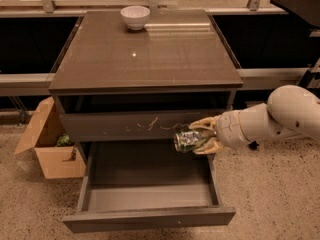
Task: Pick green can from middle drawer and place on counter
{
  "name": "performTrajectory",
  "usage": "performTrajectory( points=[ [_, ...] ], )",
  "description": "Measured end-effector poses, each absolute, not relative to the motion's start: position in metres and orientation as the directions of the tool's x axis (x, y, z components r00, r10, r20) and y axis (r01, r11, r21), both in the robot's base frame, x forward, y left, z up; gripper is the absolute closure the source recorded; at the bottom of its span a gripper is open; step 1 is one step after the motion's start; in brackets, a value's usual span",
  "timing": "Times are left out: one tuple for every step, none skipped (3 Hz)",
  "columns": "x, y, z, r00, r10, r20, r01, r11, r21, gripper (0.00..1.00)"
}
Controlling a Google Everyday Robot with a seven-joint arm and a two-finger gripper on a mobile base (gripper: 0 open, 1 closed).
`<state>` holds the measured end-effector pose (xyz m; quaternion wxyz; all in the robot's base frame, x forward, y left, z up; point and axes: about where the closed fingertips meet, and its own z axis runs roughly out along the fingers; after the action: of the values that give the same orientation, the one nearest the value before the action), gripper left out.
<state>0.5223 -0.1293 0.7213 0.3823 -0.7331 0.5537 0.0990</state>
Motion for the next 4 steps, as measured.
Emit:
performTrajectory(
  points=[
    [0.525, -0.142, 0.754, 0.402, -0.726, -0.558, -0.851, -0.073, -0.519, 1.0],
    [0.525, -0.165, 0.814, 0.462, -0.718, -0.521, -0.774, -0.04, -0.632, 1.0],
    [0.53, -0.178, 0.872, 0.524, -0.713, -0.466, -0.691, -0.036, -0.722, 1.0],
    [0.556, -0.191, 0.918, 0.567, -0.699, -0.436, -0.625, -0.02, -0.78, 1.0]
  ],
)
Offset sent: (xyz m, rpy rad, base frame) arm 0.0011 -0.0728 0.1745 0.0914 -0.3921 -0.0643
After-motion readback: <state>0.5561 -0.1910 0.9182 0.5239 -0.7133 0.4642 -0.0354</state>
